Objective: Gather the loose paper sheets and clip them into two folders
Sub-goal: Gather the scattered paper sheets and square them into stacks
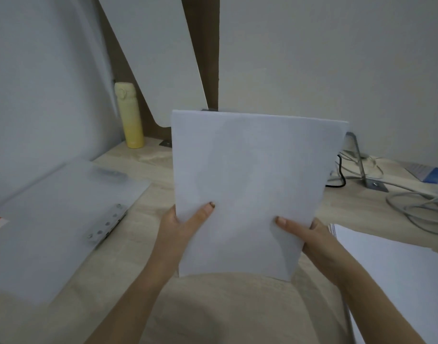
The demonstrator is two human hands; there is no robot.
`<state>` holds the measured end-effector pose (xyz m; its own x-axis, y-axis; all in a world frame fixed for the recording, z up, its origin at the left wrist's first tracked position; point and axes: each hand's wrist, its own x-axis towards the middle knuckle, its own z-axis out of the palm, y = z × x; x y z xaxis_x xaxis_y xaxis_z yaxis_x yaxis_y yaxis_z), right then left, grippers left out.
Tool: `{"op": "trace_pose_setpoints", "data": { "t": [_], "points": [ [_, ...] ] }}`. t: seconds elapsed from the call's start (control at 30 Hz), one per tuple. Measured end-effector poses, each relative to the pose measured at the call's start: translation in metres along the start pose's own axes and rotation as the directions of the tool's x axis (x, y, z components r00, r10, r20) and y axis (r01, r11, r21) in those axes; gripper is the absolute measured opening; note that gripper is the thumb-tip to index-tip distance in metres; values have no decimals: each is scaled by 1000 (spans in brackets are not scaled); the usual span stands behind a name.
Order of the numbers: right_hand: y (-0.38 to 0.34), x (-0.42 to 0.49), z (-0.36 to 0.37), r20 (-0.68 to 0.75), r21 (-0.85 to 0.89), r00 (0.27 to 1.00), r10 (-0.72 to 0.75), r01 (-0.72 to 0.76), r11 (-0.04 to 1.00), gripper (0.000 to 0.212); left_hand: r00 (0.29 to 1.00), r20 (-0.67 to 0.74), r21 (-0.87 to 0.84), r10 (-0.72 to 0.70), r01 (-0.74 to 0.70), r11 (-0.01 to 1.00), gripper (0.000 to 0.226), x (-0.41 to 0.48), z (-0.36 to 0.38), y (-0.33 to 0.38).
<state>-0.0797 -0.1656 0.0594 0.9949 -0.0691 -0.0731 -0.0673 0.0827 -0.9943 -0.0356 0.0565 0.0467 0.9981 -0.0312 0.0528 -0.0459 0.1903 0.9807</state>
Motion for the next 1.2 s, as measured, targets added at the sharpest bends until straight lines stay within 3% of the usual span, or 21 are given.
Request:
{"op": "trace_pose_setpoints", "data": {
  "t": [0.2,0.33,0.67,0.8,0.97,1.07,1.2],
  "points": [
    [-15,-10,-21,-226,-26,974,-30,25,999,14,998,60,54,-24,20,998,14,-1,33,3],
    [-15,-32,-61,-344,-212,938,-44,-32,977,12,980,174,79,-101,88,993,21,-10,68,-3],
    [9,-104,-163,-618,-335,786,-2,-261,905,13,828,471,270,-305,194,943,24,-47,159,-49],
    [21,-119,-190,-679,-381,734,-23,-325,866,15,802,491,350,-341,177,920,28,-60,182,-60],
    [48,-129,-206,-803,-300,596,-2,-401,866,18,764,509,395,-396,201,896,20,-69,201,-73],
    [58,-133,-215,-800,-365,600,27,-522,771,2,723,505,363,-470,316,876,37,-72,205,-84],
    [49,-135,-216,-787,-283,607,112,-516,809,16,653,482,304,-584,501,810,40,-67,206,-89]
  ]
}}
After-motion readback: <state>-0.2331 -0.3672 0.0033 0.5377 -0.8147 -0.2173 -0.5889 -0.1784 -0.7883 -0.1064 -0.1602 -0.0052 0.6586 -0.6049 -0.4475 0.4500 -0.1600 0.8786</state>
